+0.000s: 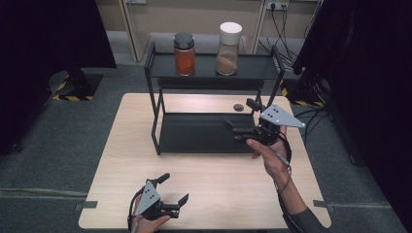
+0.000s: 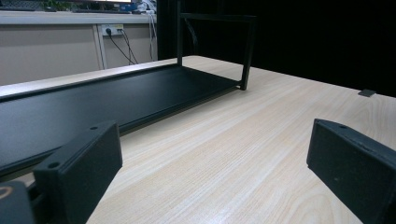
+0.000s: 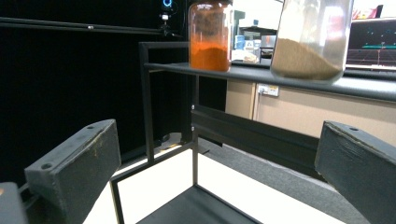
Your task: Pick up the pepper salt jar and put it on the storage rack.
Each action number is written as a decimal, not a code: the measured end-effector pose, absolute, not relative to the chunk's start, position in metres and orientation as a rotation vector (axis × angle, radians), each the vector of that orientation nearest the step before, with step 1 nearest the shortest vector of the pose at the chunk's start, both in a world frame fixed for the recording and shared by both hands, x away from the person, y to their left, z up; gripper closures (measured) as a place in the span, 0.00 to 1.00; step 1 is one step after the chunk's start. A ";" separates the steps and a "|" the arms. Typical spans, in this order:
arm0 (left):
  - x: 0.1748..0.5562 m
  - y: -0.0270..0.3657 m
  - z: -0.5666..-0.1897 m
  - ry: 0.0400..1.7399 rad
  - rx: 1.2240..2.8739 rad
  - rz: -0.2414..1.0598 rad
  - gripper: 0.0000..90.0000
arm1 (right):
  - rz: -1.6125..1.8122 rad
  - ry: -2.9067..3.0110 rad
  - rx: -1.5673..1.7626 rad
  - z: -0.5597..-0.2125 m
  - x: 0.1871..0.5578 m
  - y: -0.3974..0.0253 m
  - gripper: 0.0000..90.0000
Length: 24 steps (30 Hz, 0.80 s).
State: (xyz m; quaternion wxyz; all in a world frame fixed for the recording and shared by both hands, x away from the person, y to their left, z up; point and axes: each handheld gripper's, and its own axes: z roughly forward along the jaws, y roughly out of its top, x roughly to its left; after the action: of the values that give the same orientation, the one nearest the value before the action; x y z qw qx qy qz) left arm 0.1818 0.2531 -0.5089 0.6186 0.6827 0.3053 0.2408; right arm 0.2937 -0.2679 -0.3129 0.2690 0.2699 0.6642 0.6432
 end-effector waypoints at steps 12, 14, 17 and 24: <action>0.182 0.253 -0.509 0.701 1.575 0.557 0.03 | 1.737 1.805 0.725 -0.339 0.280 -0.273 0.00; 0.182 0.253 -0.509 0.701 1.574 0.558 0.03 | 1.741 1.804 0.727 -0.343 0.278 -0.273 0.00; 0.181 0.253 -0.509 0.701 1.574 0.559 0.03 | 1.744 1.814 0.726 -0.351 0.273 -0.274 0.00; 0.181 0.253 -0.509 0.700 1.572 0.562 0.03 | 1.730 1.834 0.722 -0.366 0.264 -0.273 0.00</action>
State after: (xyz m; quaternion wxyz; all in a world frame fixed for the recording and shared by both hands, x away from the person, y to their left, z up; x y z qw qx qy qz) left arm 0.1813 0.2530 -0.5090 0.6175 0.6831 0.3040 0.2440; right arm 0.2639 -0.2728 -0.3658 0.2564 0.2661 0.6760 0.6376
